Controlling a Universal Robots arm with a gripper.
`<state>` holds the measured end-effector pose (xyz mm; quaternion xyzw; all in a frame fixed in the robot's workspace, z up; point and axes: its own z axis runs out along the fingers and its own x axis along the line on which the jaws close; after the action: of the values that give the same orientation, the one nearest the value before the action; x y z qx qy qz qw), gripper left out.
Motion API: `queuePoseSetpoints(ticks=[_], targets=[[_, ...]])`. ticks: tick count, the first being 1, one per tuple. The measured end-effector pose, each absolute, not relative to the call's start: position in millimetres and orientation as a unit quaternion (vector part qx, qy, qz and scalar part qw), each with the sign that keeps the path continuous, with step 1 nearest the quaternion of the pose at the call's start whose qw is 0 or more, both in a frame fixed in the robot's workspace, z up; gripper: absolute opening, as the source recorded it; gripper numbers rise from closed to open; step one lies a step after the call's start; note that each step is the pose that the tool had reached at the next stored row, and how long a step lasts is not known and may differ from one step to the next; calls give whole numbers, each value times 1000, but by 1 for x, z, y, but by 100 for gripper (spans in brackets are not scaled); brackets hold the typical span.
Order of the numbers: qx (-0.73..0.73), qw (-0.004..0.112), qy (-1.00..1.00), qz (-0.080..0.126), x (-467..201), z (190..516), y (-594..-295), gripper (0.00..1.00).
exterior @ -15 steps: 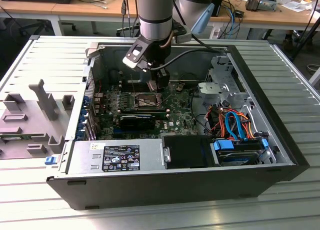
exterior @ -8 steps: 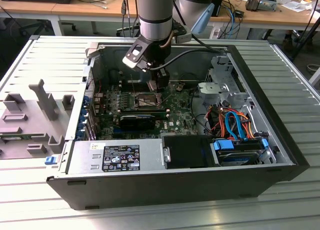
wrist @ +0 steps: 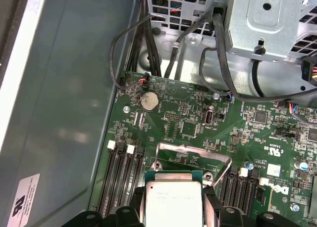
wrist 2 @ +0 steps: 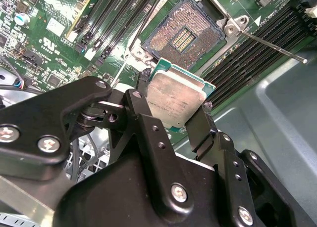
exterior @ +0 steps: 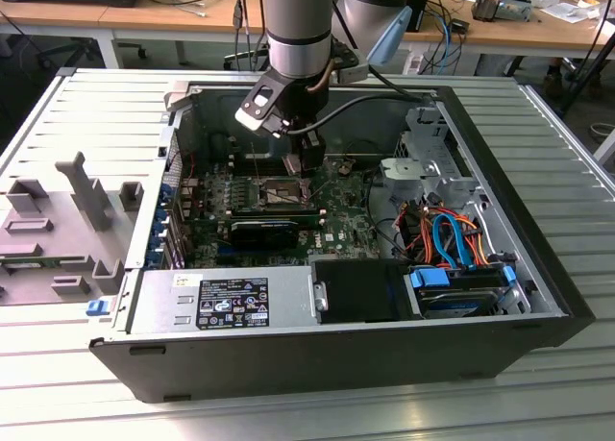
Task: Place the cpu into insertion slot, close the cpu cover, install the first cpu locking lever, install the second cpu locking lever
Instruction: 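Place the cpu into insertion slot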
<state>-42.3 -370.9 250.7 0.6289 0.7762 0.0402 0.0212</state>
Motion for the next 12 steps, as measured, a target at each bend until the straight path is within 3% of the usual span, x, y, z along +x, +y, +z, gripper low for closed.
queuePoseSetpoints(ticks=[12], targets=[[635, 22, 771, 40, -42, 251, -371, 55]])
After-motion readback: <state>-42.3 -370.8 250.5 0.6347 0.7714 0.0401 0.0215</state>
